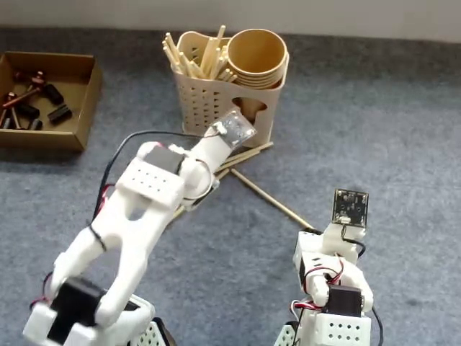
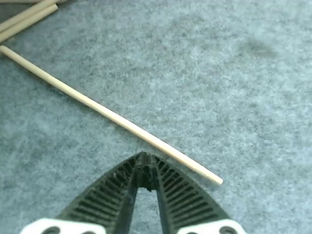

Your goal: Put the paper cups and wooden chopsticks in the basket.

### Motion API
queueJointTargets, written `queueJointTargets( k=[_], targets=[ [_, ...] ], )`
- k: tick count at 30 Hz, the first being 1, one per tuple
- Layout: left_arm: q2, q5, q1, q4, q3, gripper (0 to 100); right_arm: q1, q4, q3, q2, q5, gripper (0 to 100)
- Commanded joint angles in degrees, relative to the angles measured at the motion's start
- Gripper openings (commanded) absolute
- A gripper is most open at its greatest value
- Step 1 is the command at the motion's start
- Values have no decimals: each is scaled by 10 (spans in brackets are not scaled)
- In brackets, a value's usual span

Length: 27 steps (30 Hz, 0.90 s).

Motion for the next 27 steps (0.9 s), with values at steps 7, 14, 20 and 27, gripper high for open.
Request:
queueJointTargets(
  k=[7,14,20,27],
  targets=[
    [182,2,7,-5,-131,133,6,-8,58,2,5,5],
    [260,3,-18,-8,-174,132,6,-8,58,2,5,5],
    [309,0,-18,-8,-181,126,6,-8,58,2,6,5],
    [320,0,-17,-4,-179,40,6,-8,58,2,6,5]
  ],
)
